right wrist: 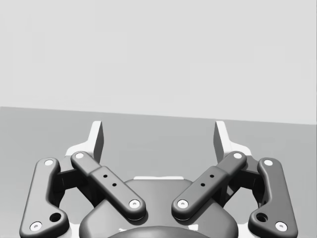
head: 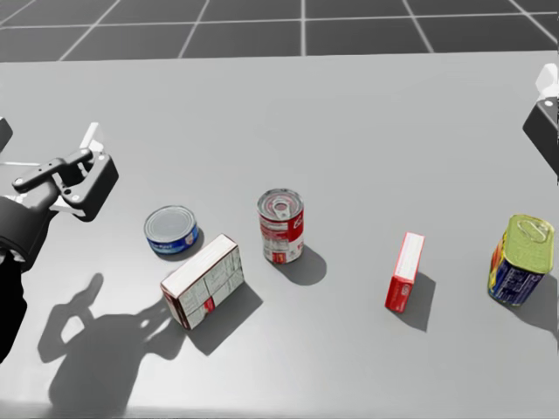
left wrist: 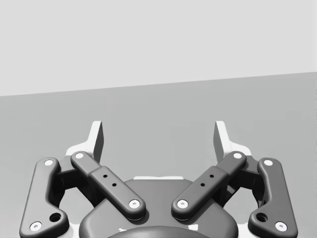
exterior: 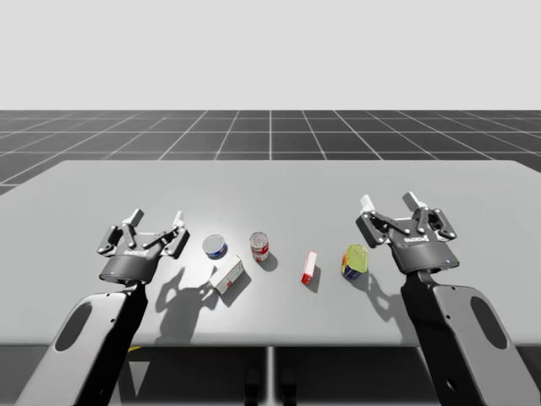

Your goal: Lift the red soup can off the table.

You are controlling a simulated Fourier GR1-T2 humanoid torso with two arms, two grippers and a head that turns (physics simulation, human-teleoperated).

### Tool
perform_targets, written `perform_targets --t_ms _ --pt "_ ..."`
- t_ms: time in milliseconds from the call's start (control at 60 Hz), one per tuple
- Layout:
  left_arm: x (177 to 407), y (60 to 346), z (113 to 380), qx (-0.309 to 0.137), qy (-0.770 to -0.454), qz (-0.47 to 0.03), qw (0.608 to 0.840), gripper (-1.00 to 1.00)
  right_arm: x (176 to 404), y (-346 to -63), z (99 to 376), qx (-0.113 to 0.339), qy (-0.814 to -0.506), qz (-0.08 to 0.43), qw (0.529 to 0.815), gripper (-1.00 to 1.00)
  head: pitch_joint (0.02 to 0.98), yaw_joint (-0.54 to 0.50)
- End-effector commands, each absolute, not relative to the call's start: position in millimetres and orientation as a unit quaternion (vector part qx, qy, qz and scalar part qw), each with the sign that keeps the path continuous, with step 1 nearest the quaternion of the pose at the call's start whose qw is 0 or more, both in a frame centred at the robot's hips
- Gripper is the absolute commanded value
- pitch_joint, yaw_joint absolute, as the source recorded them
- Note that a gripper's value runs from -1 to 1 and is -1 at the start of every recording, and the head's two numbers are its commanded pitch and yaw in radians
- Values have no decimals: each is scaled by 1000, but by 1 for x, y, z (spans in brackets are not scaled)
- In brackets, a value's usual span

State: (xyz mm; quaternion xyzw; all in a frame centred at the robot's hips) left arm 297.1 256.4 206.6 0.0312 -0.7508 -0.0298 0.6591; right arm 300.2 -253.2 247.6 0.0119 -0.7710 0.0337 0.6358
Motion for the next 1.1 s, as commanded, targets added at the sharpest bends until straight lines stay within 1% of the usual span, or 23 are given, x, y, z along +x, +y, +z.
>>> perform_targets --t_ms 17,100,133,150,200,217,267,283,317,350,400,433,483,517,533,550,600,633,800,867,1000,1100 --pt "296 254 207 29 -752 -32 658 -1000 301 -252 247 10 -770 34 637 -1000 795 70" --pt "293 252 210 17 -750 -30 661 -1000 301 -252 246 8 -770 35 637 -1000 789 71" --pt "291 251 213 5 -744 -30 667 -1000 301 -252 246 8 -770 34 637 -1000 788 72" --pt "289 249 215 -8 -740 -29 671 -1000 301 -252 246 7 -770 34 637 -1000 787 72" --pt "285 246 219 -19 -740 -29 672 -1000 302 -252 246 7 -770 34 637 -1000 785 71" --pt "282 243 223 -35 -733 -30 678 -1000 302 -252 246 6 -770 34 637 -1000 782 69" --pt "277 238 227 -53 -723 -35 688 -1000 302 -252 245 4 -770 34 637 -1000 781 68" --pt "274 235 230 -60 -717 -42 693 -1000 303 -252 245 3 -770 34 637 -1000 781 66" --pt "270 232 232 -60 -711 -55 699 -1000 303 -252 245 2 -769 33 638 -1000 780 66" --pt "263 225 237 -55 -699 -84 708 -1000 303 -252 244 1 -769 33 638 -1000 780 66" --pt "258 220 241 -44 -692 -104 713 -1000 303 -251 244 1 -769 33 638 -1000 780 68" --pt "253 216 244 -39 -681 -123 721 -1000 303 -251 244 0 -770 34 637 -1000 781 69" --pt "246 208 248 -49 -661 -149 734 -1000 303 -251 244 0 -770 34 637 -1000 780 71" --pt "245 207 248 -51 -657 -155 736 -1000 303 -251 244 0 -770 34 637 -1000 779 71" --pt "243 204 249 -58 -649 -166 740 -1000 303 -252 244 -1 -770 34 637 -1000 779 71" --pt "241 200 250 -74 -636 -179 747 -1000 304 -251 244 -1 -770 34 637 -1000 778 72" --pt "239 196 251 -89 -624 -190 752 -1000 304 -252 244 -2 -770 35 637 -1000 776 71" --pt "238 192 252 -107 -611 -205 757 -1000 304 -252 243 -2 -770 35 637 -1000 776 72" --pt "239 176 253 -143 -576 -239 768 -1000 304 -252 243 -4 -770 34 637 -1000 776 73" --pt "242 172 253 -149 -568 -247 771 -1000 304 -252 243 -4 -770 34 637 -1000 777 73" --pt "256 157 244 -154 -543 -261 783 -1000 304 -252 244 -4 -771 35 636 -1000 775 70" --pt "265 150 237 -158 -530 -264 790 -1000 304 -253 244 -5 -771 35 636 -1000 773 67"
